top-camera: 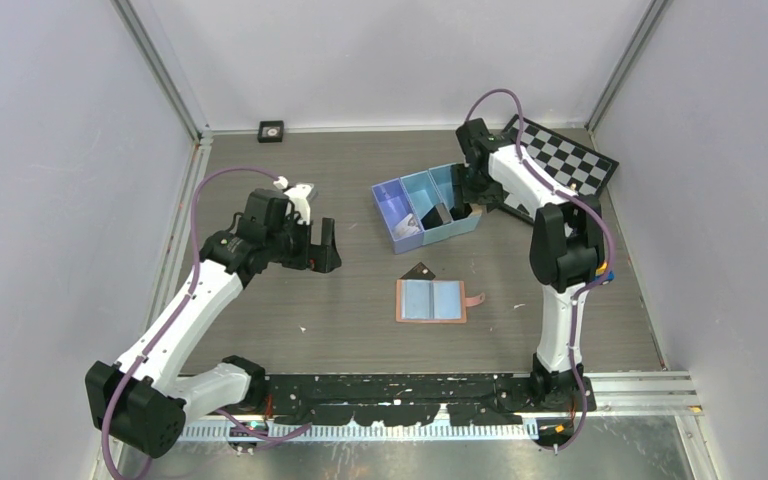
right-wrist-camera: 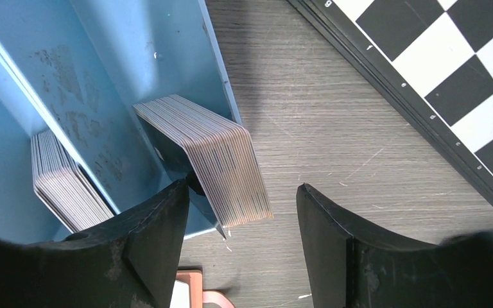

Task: Put the credit cards into the card holder
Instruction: Pick up the credit card from the storage box.

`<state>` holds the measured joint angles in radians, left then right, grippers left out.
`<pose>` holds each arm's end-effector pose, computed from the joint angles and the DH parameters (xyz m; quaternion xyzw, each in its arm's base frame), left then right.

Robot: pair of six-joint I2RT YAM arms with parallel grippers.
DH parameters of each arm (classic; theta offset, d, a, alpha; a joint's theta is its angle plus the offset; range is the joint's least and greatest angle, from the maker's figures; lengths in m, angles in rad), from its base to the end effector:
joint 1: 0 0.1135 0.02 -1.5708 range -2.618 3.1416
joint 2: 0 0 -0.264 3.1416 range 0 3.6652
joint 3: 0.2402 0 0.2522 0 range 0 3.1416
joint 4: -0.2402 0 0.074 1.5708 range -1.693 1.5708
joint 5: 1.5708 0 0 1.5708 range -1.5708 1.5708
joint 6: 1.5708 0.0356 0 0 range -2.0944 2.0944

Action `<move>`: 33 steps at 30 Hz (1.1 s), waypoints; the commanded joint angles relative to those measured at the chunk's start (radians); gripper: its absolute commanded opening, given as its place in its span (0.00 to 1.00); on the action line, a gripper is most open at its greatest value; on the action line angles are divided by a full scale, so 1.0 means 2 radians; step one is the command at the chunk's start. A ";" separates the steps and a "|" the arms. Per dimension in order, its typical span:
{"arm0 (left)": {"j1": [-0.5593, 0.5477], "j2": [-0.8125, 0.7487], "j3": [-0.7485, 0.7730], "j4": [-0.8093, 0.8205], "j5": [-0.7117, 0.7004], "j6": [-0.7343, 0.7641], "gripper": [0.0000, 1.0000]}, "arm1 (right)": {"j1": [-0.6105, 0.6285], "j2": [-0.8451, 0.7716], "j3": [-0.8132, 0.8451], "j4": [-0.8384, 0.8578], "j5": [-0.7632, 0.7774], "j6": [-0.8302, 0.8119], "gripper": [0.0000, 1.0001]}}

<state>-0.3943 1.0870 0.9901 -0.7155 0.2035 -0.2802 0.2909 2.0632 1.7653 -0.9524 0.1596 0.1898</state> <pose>0.2019 -0.0918 0.3042 0.0902 0.9205 -0.2109 0.3163 0.4145 0.1182 0.2280 -0.0370 0.9834 -0.0386 0.1732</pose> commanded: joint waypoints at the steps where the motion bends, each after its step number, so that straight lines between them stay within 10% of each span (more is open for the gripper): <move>1: 0.000 0.000 -0.001 0.008 0.011 0.004 0.97 | -0.005 -0.041 0.026 -0.007 0.028 0.001 0.66; 33: 0.000 0.003 -0.002 0.010 0.018 0.005 0.97 | -0.001 -0.090 0.027 -0.012 -0.017 0.014 0.01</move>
<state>-0.3943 1.0939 0.9848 -0.7155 0.2115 -0.2802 0.2916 1.9617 1.7824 -0.9730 0.1387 0.2138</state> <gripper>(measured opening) 0.966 0.023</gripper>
